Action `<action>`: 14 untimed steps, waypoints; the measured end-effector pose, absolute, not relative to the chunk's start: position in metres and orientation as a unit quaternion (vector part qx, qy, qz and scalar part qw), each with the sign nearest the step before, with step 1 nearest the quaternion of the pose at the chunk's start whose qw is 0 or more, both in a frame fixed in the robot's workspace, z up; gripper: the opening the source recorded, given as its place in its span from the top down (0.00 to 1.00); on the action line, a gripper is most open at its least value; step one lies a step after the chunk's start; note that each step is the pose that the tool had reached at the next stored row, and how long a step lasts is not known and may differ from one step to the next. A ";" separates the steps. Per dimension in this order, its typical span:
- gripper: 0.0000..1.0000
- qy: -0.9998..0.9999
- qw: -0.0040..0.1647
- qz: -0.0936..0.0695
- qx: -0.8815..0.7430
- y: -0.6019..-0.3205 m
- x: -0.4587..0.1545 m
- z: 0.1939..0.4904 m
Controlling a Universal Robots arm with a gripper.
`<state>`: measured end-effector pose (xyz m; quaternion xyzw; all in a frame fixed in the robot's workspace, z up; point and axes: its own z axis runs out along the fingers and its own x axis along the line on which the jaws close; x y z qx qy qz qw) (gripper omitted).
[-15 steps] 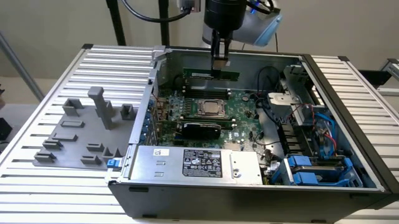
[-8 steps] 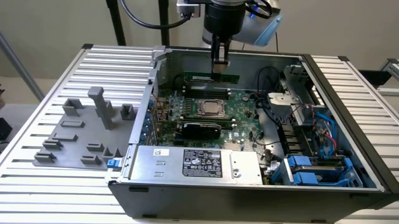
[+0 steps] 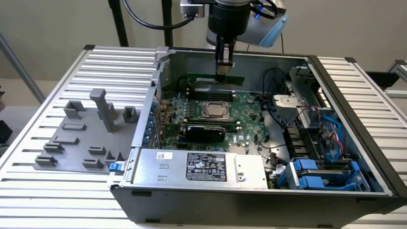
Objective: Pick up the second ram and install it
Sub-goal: 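Insert the second ram into the second slot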
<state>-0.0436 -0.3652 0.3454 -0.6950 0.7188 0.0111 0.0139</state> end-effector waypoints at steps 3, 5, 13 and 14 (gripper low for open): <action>1.00 0.719 0.014 0.011 -0.695 -0.365 -0.044 0.345; 1.00 0.719 0.014 0.011 -0.695 -0.365 -0.044 0.345; 1.00 0.719 0.014 0.010 -0.695 -0.366 -0.046 0.334; 1.00 0.719 0.014 0.010 -0.695 -0.366 -0.047 0.332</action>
